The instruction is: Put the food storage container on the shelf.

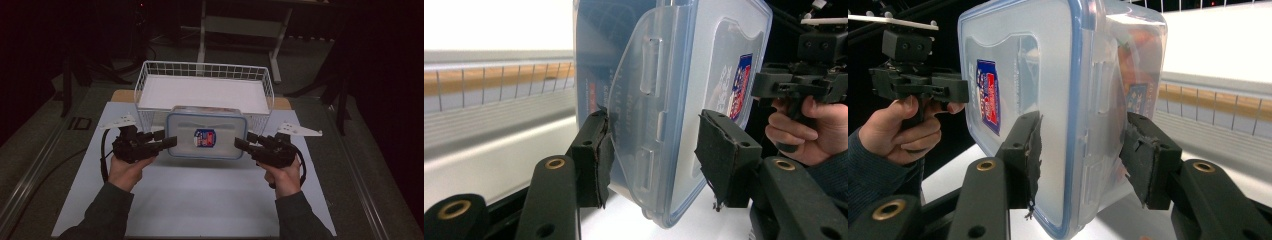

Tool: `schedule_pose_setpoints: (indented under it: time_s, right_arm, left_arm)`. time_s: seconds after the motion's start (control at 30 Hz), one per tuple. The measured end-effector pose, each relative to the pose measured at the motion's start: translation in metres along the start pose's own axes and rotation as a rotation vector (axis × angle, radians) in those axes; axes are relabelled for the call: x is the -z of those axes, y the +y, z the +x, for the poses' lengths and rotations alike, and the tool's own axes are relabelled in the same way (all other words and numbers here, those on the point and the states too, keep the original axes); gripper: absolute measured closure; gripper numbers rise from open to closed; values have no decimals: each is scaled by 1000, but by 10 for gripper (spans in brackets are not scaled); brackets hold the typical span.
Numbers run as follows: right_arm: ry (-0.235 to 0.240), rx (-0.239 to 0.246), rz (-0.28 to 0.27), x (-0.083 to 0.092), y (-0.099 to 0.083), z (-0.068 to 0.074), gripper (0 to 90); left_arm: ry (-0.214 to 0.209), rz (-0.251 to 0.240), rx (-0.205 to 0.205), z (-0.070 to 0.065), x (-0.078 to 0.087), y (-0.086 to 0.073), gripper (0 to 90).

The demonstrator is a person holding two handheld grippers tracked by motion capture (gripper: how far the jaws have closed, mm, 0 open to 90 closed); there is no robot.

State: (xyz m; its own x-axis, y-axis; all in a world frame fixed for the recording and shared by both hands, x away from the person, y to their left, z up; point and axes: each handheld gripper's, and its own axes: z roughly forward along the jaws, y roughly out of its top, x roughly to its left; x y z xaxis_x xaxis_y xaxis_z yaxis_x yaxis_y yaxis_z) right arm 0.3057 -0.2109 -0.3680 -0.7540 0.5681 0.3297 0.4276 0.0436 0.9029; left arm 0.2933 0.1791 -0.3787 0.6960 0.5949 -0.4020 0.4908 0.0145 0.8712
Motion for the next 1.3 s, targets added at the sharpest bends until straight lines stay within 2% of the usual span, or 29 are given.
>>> schedule_pose_setpoints:
  time_s: [0.33, 0.9, 1.3]
  right_arm:
    - [5, 19, -14, -3, 15, 0, 514]
    - [4, 64, -54, -15, 49, -11, 513]
    - [4, 20, -67, -31, 57, -32, 515]
  left_arm:
    - [3, -29, -12, 1, 3, 17, 494]
    - [6, -94, -36, 16, -2, 46, 495]
    - [9, -130, 1, 37, -17, 55, 499]
